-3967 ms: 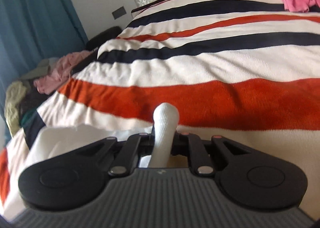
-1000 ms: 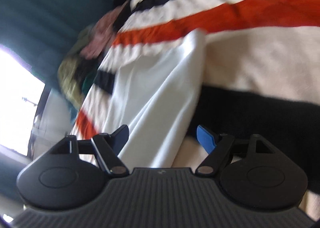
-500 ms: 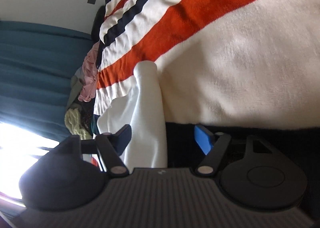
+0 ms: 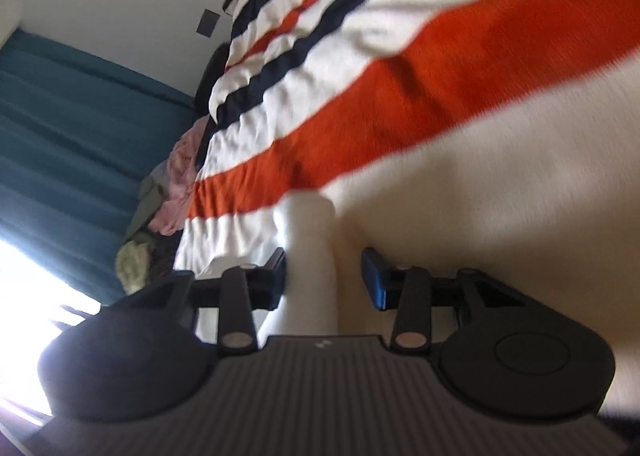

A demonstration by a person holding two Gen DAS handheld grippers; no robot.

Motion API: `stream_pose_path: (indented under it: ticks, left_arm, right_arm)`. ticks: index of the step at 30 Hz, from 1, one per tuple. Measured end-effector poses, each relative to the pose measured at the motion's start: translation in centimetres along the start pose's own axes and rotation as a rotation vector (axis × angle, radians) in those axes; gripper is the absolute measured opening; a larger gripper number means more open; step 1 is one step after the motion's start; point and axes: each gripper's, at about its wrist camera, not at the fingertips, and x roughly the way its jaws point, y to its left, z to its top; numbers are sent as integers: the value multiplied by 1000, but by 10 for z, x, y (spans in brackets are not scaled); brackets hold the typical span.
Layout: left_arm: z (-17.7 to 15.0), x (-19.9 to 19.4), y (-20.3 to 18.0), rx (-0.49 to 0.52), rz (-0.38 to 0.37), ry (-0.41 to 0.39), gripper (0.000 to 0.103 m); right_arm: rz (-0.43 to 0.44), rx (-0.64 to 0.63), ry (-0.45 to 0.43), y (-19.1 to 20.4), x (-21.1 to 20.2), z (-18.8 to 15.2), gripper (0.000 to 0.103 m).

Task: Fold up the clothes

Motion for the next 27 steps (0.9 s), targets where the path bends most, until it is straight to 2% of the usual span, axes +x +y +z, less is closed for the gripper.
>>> stream_pose_path:
  ticks: [1,2,3,4,11,12,18,21,24,27]
  left_arm:
    - [-1,0,-3,25,20,-3,73]
    - [-3,1,-6,50,40,-7,69]
    - [-4,1,-9,71,58,-12,60]
    - [-2,1,-9,72,55,-15,53]
    - [4,1,-3,54,21,-31,41]
    - [5,-2,-3,55,9,-44,34]
    - [7,-28,-13,97,-50,-110,30]
    - [7,-46,-13,80,-79,-150,26]
    - [7,-50,-8,70,-44,-131,25]
    - [5,-50,-3,87,27,-86,24]
  right_arm:
    - [-4,-17,-3,2,6,2,38]
    - [-10,-36,1,4,10,3,29]
    - [-16,-55,5,6,13,4,21]
    - [-21,-73,8,7,16,5,20]
    - [-5,-110,-23,10,7,8,9]
    - [-12,-146,-42,17,2,6,8]
    - [-85,-284,-146,47,-27,3,7]
    - [-140,-254,-195,47,-45,7,7]
    - [-217,-307,-217,45,-50,9,8]
    - [-299,-333,-170,36,-42,9,8]
